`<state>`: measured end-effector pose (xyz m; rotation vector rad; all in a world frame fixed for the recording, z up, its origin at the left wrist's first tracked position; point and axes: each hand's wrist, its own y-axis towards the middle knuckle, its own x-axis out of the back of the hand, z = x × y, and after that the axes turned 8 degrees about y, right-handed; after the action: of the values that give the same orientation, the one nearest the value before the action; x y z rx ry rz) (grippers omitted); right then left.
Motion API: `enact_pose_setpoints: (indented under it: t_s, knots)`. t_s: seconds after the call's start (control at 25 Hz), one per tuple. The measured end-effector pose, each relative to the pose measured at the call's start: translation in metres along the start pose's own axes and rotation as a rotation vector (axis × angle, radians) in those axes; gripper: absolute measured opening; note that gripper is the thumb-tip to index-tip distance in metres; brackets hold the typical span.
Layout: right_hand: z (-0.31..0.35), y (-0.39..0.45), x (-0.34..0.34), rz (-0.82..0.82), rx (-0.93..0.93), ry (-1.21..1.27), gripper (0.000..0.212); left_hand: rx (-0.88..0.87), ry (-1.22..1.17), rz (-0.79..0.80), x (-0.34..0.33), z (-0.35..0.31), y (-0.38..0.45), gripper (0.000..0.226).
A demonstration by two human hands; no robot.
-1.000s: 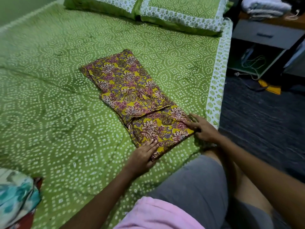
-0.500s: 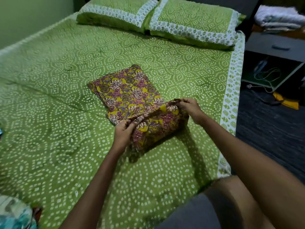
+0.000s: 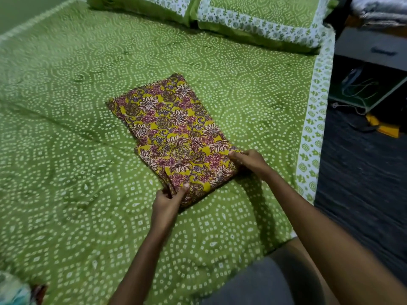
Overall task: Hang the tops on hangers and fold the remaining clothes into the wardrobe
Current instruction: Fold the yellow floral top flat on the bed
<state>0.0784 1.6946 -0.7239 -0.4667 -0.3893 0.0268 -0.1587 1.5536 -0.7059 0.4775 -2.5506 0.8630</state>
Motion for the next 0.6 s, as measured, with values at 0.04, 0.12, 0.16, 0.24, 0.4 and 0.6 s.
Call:
enact_pose_setpoints:
  t_s: [0.04, 0.12, 0.16, 0.24, 0.4, 0.6]
  knots:
    - [-0.001, -0.001, -0.001, -0.002, -0.018, -0.060, 0.044, 0.003, 0.007, 0.005, -0.003, -0.004, 0.002, 0.049]
    - [0.001, -0.004, -0.004, -0.026, -0.071, -0.050, 0.034, 0.038, -0.019, 0.003, -0.007, -0.010, 0.015, 0.054]
    - [0.002, -0.007, -0.004, -0.014, -0.118, 0.039, 0.032, 0.065, -0.062, 0.008, -0.007, -0.012, 0.021, 0.052]
    - [0.007, -0.023, -0.002, 0.029, -0.221, 0.167, 0.032, 0.058, -0.192, 0.066, 0.002, -0.011, 0.023, 0.033]
    - [-0.004, -0.077, -0.022, 0.142, -0.329, 0.172, 0.025, -0.022, -0.220, 0.097, 0.049, 0.006, 0.009, 0.021]
    - [-0.022, -0.154, -0.050, 0.478, -0.407, 0.030, 0.018, -0.062, -0.084, 0.194, 0.119, 0.057, -0.034, 0.056]
